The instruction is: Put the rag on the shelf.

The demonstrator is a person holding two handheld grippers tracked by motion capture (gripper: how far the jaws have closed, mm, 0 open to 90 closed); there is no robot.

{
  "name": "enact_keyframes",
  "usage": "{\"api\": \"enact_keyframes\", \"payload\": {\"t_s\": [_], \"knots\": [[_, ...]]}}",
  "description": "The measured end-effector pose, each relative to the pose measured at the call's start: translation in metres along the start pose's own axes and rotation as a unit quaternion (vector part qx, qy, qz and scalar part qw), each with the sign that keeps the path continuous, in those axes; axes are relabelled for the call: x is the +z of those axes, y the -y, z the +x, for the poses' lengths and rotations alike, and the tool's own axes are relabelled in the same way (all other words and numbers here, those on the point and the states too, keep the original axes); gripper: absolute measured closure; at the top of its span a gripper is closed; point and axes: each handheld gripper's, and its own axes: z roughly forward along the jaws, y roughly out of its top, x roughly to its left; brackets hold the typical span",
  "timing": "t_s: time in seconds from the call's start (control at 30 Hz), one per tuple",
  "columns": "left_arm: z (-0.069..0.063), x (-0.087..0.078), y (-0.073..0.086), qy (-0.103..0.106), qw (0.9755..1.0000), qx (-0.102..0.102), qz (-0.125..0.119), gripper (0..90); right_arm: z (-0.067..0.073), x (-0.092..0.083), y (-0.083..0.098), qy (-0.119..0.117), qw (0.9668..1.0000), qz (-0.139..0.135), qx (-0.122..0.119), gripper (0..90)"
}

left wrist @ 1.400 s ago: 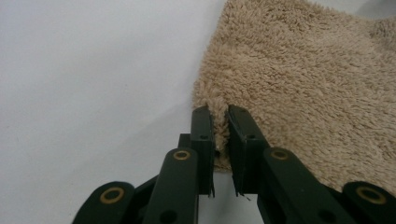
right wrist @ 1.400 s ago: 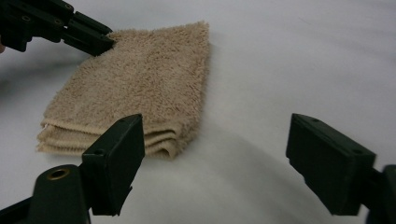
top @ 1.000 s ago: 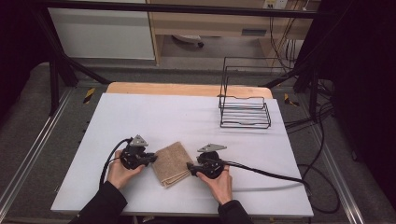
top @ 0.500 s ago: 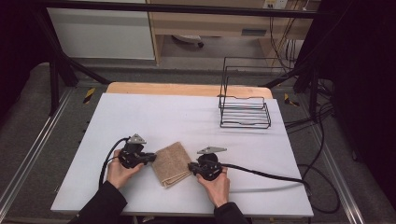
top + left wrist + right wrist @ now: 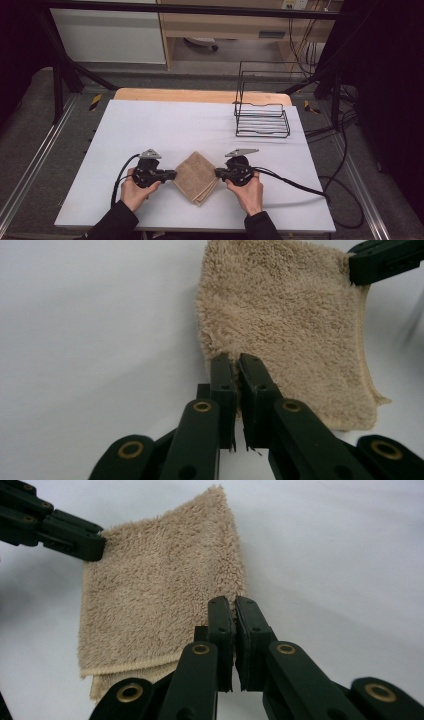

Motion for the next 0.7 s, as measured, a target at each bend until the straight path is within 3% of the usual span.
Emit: {"api": "enact_keyframes", "payload": {"t_s": [0.03,0.1,0.17,0.27,0.3,0.47,0.63,0.7], "knots": [[-0.01,0.005,0.001,0.003,1.0,-0.001,0.0,84.9,-0.003,-0.004,0.0,-0.001,1.0,0.005,-0.002,86.7],[-0.015,0.007,0.001,0.003,1.0,0.0,0.001,84.9,-0.007,-0.01,0.0,0.004,0.9999,0.011,-0.009,86.7],[-0.029,0.015,0.003,-0.001,1.0,0.004,0.002,84.6,-0.011,-0.013,0.0,0.012,0.9997,0.013,-0.016,86.6],[-0.035,0.019,0.005,-0.006,1.0,0.003,0.004,84.3,-0.015,-0.011,0.0,0.023,0.999,0.013,-0.036,86.6],[-0.04,0.022,0.007,-0.017,0.9998,0.002,0.005,84.1,-0.017,-0.008,0.0,0.027,0.9985,0.013,-0.046,86.6],[-0.047,0.027,0.012,-0.032,0.9994,0.001,0.012,82.0,-0.023,0.009,-0.002,0.046,0.9949,0.003,-0.09,86.6],[-0.049,0.027,0.013,-0.04,0.9991,0.006,0.011,78.0,-0.028,0.022,-0.002,0.049,0.9941,0.002,-0.097,86.2],[-0.047,0.027,0.013,-0.038,0.9992,0.006,0.011,72.4,-0.031,0.028,0.001,0.047,0.9947,0.003,-0.092,85.0]]}}
